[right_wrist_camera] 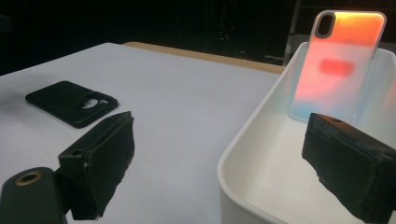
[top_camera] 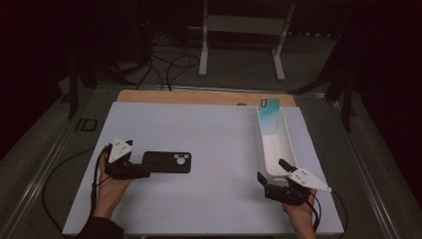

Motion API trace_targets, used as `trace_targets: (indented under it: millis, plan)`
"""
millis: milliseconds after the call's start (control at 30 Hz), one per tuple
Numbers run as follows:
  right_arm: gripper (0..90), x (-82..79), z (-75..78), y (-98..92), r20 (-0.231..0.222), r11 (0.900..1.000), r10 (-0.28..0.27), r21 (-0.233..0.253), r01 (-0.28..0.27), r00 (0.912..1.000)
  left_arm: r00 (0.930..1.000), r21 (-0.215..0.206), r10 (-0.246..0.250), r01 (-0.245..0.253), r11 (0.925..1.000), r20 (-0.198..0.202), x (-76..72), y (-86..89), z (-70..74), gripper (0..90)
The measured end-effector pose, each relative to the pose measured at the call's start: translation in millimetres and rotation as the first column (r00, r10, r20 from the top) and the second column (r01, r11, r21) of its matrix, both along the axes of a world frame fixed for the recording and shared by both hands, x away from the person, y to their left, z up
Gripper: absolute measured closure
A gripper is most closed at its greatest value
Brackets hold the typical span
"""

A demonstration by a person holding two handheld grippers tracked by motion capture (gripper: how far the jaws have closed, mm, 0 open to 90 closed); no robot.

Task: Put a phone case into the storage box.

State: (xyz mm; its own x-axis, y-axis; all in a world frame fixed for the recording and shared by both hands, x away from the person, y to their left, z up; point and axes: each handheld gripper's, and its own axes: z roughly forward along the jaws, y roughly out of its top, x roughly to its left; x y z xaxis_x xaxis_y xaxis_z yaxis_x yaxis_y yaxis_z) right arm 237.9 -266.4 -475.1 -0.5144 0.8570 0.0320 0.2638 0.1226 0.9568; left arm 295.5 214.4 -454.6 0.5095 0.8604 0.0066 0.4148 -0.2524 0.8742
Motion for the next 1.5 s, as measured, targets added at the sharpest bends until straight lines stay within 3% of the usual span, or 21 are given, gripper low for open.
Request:
trace_targets:
  millis: [300, 467, 633, 700, 833, 867, 900, 1000, 1033, 1100, 1433, 1500]
  plan:
    - [9.3, 0.4, -0.6, 0.3, -0.009, 1.0, -0.001, 0.001, 0.001, 1.0, 0.9998, 0.031, 0.002, -0.002, 0.9995, -0.019, 19.0, -4.9, -5.1, 5.1]
    - [9.3, 0.5, -0.9, 0.4, -0.011, 1.0, 0.0, 0.0, 0.0, 0.9999, 0.9997, 0.034, 0.021, -0.02, 0.9992, -0.011, 25.8, -5.8, -8.9, 15.9]
    - [9.3, 0.4, -1.0, 0.4, -0.013, 1.0, 0.0, 0.001, 0.0, 0.9999, 0.9976, 0.005, 0.034, -0.034, 0.9994, -0.06, 46.2, -3.9, -19.5, 38.4]
    - [9.3, 0.4, -1.0, 0.0, -0.013, 1.0, -0.001, 0.001, 0.001, 0.9999, 0.9967, -0.018, 0.029, -0.03, 0.9994, -0.076, 51.0, -2.4, -22.2, 52.5]
    - [9.3, 0.5, -1.1, -0.2, -0.013, 1.0, -0.001, 0.001, 0.001, 0.9999, 0.9932, -0.036, 0.026, -0.031, 0.9989, -0.113, 59.3, -0.8, -28.5, 67.2]
    - [9.3, 0.5, -1.1, -0.2, -0.013, 1.0, 0.0, 0.0, 0.0, 0.9999, 0.9896, -0.027, 0.036, -0.04, 0.9988, -0.139, 64.7, 0.3, -33.9, 67.2]
    - [9.4, 0.3, -1.0, -0.2, -0.013, 1.0, -0.001, 0.0, 0.001, 0.9999, 0.9875, -0.022, 0.039, -0.042, 0.9989, -0.153, 67.2, 1.1, -36.6, 75.2]
    - [9.4, 0.2, -1.0, -0.3, -0.012, 1.0, 0.0, 0.001, 0.0, 0.9999, 0.9842, 0.004, 0.056, -0.056, 0.9984, -0.168, 71.6, 1.6, -42.0, 86.2]
    - [9.4, 0.3, -1.0, -0.1, -0.012, 1.0, 0.0, 0.001, 0.0, 0.9999, 0.9842, 0.004, 0.056, -0.056, 0.9984, -0.168, 71.6, 1.6, -42.0, 86.2]
    - [9.3, 0.4, -1.3, 0.1, -0.014, 1.0, 0.002, 0.0, -0.002, 0.9999, 0.9744, 0.021, 0.069, -0.067, 0.9976, -0.214, 79.8, 3.9, -51.1, 90.0]
    - [9.4, 0.3, -1.2, -0.9, -0.015, 1.0, -0.001, 0.002, 0.001, 0.9999, 0.9458, 0.093, 0.1, -0.075, 0.9928, -0.309, 88.8, 6.6, -67.7, 90.0]
    - [9.3, 0.4, -1.2, -1.0, -0.015, 1.0, -0.001, 0.003, 0.001, 0.9999, 0.9447, 0.087, 0.101, -0.077, 0.9932, -0.312, 88.0, 6.9, -68.2, 90.0]
